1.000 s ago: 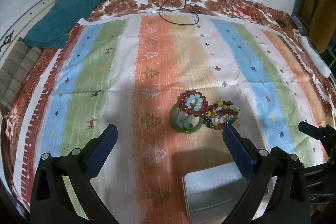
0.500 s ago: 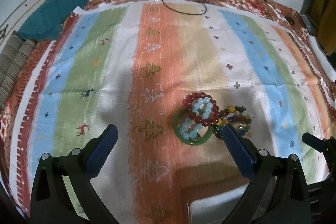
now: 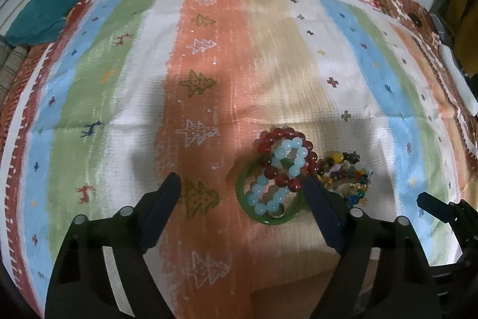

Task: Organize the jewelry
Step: 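Lower both open tools over the bracelet pile, then grasp the multicolour bead bracelet with the right tool while the left tool grasps the red bead bracelet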

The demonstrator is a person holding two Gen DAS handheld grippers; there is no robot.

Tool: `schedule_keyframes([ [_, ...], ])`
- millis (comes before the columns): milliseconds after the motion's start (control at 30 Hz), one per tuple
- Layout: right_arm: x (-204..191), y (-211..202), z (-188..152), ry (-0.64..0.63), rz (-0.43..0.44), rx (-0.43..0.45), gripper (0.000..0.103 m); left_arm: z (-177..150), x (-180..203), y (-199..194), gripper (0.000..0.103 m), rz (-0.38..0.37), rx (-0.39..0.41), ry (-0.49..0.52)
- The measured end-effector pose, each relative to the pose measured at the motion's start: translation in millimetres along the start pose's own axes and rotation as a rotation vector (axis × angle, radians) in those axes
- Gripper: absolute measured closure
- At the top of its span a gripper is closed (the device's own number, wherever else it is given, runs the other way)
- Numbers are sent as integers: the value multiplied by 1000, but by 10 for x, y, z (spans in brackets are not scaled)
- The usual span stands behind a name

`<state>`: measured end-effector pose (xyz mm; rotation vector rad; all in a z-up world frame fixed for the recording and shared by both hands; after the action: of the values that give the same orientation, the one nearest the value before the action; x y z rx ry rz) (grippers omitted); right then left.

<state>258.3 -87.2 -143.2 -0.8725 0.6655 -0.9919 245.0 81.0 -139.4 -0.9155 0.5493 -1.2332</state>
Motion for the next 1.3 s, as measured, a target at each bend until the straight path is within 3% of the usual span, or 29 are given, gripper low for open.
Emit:
schedule_keyframes([
  [67,-6,58,6,4,0,-12,23,14,16,65,25,-2,-8,9],
  [200,-25,165,25,18,10,-31,26,37,19,183,30,3,-22,20],
  [767,42,470,68,76,15,-100,63,109,61,437,45,0,-51,51],
  [1033,17,561,94,69,24,-112,73,73,81,558,50,-15,-77,52],
  [1200,10,635,104,61,22,-114,77,102,96,608,72,-34,-84,47],
  [1300,-11,635,120,52,27,-109,82,76,98,658,78,-48,-96,47],
])
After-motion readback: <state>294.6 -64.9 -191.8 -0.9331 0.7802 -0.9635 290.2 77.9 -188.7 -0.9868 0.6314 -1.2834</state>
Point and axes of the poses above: each gripper's, at about its wrist camera, not at the fingertips, and y roughly the way its jaws point, x to its right, z to its top, the point moved 3 cm from there along y, roughly the way its jaws point, and after that the axes turned 10 degrees about x, right-handed, at the moved point
